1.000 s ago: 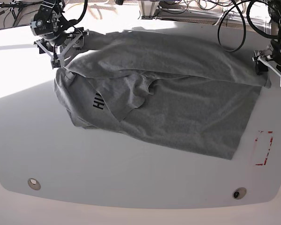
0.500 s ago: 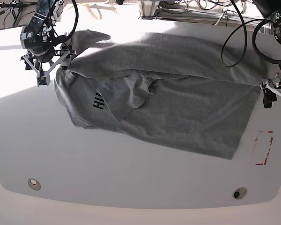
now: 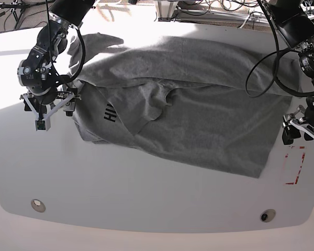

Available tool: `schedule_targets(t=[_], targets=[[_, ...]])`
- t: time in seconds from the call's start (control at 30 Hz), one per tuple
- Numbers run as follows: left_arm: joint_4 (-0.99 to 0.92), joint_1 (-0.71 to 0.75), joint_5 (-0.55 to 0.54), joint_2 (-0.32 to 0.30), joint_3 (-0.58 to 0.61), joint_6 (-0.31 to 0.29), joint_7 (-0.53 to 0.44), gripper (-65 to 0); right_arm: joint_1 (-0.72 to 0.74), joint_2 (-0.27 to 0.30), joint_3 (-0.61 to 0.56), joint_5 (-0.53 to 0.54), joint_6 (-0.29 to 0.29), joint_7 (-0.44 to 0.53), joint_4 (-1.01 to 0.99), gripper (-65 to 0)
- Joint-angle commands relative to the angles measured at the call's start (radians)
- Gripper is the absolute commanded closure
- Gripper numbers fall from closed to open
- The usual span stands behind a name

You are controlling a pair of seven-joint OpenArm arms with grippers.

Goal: Fold the T-shirt properly
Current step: 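Release the shirt and reposition the right gripper onto the shirt's edge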

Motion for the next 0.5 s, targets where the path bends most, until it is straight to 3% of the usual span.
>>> schedule_targets(t=[0.0, 0.33, 0.47], targets=[[-0.003, -0.032, -0.010, -0.020, -0.004, 0.001, -0.027, -45.1, 0.069, 0.040, 0.003, 0.013, 0.005, 0.019, -0.069, -48.8], [-0.013, -0.058, -0.010, -0.021, -0.004, 0.001, -0.027, -45.1, 0.141, 0.053, 0.003, 0.021, 0.003, 0.024, -0.210, -48.8], [-0.013, -0.055, -0.010, -0.023, -0.004, 0.001, -0.027, -45.1, 0.147, 0.053, 0.003, 0.016, 0.003, 0.078, -0.255, -48.8]])
